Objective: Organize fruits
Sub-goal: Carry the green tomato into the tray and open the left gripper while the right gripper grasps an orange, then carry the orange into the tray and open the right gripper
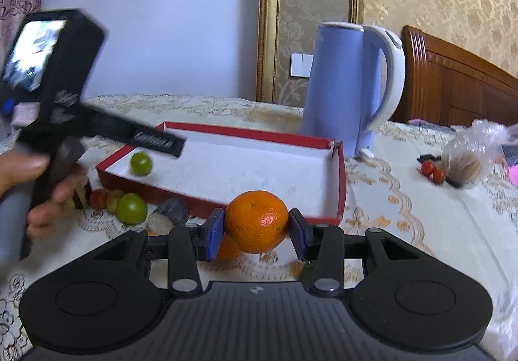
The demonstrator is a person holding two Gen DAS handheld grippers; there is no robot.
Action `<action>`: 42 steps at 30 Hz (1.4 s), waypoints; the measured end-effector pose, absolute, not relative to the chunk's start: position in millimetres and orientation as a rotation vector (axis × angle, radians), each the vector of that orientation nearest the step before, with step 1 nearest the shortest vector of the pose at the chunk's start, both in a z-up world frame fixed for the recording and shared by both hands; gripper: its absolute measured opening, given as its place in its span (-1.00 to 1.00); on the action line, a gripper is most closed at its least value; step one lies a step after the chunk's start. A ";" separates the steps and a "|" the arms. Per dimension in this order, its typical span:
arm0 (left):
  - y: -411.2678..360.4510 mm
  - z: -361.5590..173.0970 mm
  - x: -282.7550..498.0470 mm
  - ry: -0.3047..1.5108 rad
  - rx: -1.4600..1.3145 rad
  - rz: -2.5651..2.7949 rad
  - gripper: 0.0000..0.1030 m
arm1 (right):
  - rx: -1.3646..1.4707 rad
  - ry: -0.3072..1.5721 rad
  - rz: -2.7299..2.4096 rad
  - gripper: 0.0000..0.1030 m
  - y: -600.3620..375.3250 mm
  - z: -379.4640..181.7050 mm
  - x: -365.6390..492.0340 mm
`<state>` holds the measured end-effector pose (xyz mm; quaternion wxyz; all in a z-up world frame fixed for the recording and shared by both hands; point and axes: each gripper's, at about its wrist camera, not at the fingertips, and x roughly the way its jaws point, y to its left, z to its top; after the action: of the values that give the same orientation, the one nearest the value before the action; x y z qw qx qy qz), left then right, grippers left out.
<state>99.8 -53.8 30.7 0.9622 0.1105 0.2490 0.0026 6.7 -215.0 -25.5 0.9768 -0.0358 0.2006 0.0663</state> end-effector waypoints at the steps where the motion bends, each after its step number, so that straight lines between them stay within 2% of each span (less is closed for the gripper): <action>1: -50.5 31.0 97.2 0.510 0.213 0.005 1.00 | -0.073 0.400 0.133 -0.18 -215.2 -23.1 9.6; 12: -16.9 22.8 69.6 0.554 0.139 0.014 1.00 | -0.090 0.388 0.135 -0.18 -207.7 -4.2 64.6; 31: 16.0 8.5 52.8 0.605 0.082 0.031 1.00 | -0.075 0.500 0.059 -0.18 -196.7 -15.5 167.9; 42: 25.4 5.5 48.7 0.627 0.066 0.035 1.00 | -0.063 0.574 0.031 -0.18 -191.0 -30.8 195.5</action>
<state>48.7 25.4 5.5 0.9505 0.0326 0.3085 0.0173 195.5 -191.0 -30.8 0.9585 -0.0310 0.2829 0.0151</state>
